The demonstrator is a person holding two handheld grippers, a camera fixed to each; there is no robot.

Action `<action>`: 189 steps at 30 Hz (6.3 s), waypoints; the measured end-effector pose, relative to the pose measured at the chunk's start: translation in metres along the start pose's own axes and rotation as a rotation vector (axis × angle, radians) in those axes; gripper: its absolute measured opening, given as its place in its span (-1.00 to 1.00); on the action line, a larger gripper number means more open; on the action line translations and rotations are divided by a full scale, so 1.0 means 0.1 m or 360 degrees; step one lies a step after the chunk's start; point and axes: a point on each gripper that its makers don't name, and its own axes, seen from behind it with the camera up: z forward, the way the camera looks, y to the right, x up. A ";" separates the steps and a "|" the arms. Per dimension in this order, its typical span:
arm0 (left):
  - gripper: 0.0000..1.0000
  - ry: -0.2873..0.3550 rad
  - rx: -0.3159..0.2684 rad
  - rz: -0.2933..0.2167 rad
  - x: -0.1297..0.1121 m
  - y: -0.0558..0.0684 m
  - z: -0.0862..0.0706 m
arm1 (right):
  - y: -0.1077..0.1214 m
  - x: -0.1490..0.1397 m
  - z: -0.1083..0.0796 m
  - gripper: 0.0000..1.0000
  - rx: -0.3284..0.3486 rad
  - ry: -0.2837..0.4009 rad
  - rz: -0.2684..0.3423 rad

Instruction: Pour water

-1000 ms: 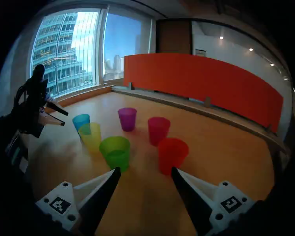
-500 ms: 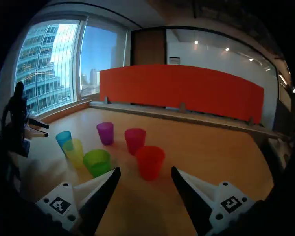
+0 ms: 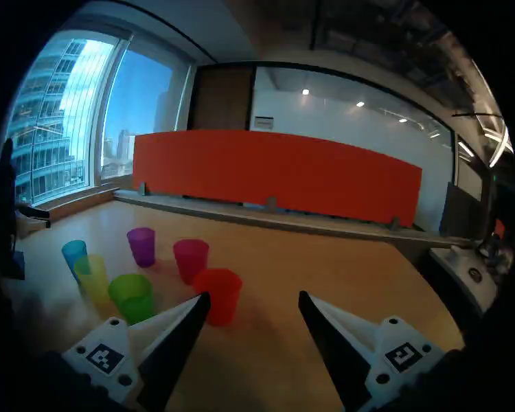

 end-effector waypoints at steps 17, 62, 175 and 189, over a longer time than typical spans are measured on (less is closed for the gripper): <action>0.81 0.0358 0.0164 -0.0107 0.55 0.00 -0.08 | 0.27 0.28 -0.04 0.99 -0.0243 0.0223 0.0093; 0.81 0.0603 0.0310 -0.0125 0.52 0.04 -0.01 | 0.59 0.62 -0.26 0.99 -0.0437 0.0429 0.0173; 0.98 0.0463 0.0323 -0.0102 -0.01 -0.04 0.36 | 0.35 0.50 -0.07 0.98 -0.0225 0.0580 0.0202; 0.98 0.0464 0.0323 -0.0101 -0.01 -0.04 0.36 | 0.56 0.30 0.06 0.99 -0.0264 0.0578 0.0217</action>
